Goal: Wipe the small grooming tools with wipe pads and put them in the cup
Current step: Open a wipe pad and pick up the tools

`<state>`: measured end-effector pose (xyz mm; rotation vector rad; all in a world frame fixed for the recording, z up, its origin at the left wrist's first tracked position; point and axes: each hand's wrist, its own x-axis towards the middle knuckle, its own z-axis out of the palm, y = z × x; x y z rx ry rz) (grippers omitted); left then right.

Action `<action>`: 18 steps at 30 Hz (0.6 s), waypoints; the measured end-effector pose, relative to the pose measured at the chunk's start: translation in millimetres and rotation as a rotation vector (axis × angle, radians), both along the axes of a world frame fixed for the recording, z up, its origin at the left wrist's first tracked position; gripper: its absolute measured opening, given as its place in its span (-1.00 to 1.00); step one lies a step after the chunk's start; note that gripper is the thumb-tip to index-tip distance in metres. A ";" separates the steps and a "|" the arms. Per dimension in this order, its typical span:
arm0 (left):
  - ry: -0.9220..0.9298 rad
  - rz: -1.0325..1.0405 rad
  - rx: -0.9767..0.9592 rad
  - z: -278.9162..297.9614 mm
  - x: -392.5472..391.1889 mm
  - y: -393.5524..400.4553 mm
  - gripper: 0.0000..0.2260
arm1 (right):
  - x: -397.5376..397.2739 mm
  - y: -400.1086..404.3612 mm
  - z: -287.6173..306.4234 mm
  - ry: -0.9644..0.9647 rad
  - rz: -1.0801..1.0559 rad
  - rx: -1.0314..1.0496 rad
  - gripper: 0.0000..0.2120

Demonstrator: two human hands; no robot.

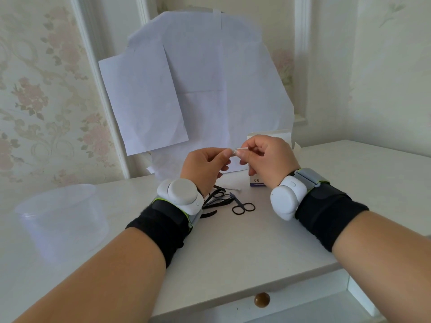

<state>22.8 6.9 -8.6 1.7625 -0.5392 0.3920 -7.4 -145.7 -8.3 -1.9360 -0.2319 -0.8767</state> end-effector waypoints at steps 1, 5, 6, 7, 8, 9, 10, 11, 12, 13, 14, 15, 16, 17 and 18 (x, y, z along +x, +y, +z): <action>-0.001 0.013 -0.010 0.1 0.2 0.4 -0.87 | 0.3 -0.4 0.2 0.000 -0.002 0.009 -0.88; 0.041 0.039 -0.002 -0.2 1.4 1.4 -0.86 | 0.4 -3.6 1.6 0.004 -0.037 0.001 -0.87; 0.046 0.040 0.021 -0.7 1.9 1.0 -0.86 | 0.2 -4.2 2.2 0.002 -0.050 -0.007 -0.87; 0.052 0.037 0.046 -1.7 2.4 0.2 -0.87 | -0.1 -4.7 2.6 -0.002 -0.060 -0.015 -0.86; 0.059 0.030 0.068 -2.6 3.0 -0.4 -0.89 | -0.6 -4.9 2.7 -0.003 -0.068 -0.023 -0.85; 0.069 0.022 0.087 -3.3 3.3 -0.6 -0.91 | -0.6 -5.0 2.8 -0.004 -0.075 -0.030 -0.84; 0.080 0.012 0.106 -3.9 3.5 -0.5 -0.90 | -0.8 -5.0 2.5 -0.004 -0.081 -0.032 -0.82; 0.092 0.003 0.120 -4.2 3.8 -0.4 -0.84 | -0.6 -4.9 2.0 -0.006 -0.084 -0.032 -0.81; 0.101 0.002 0.136 -4.4 4.2 -0.1 -0.78 | -0.3 -5.0 1.9 -0.009 -0.084 -0.033 -0.80; 0.096 0.007 0.151 -4.2 4.9 -0.1 -0.75 | 0.4 -5.0 1.9 -0.010 -0.081 -0.038 -0.79; 0.083 0.012 0.157 -3.8 4.4 -0.2 -0.74 | 0.8 -5.0 1.7 -0.010 -0.075 -0.048 -0.78; 0.068 0.013 0.153 -2.8 3.2 -1.0 -0.75 | 1.1 -4.8 1.8 -0.011 -0.065 -0.062 -0.77; 0.054 0.006 0.139 -2.1 1.8 -1.8 -0.77 | 1.4 -4.4 1.4 -0.013 -0.053 -0.074 -0.77; 0.035 -0.003 0.129 -1.7 0.6 -2.6 -0.81 | 1.9 -3.9 0.7 -0.016 -0.039 -0.081 -0.77; 0.012 -0.012 0.129 -0.7 -0.9 -3.8 -0.85 | 2.0 -3.4 0.2 -0.020 -0.023 -0.082 -0.77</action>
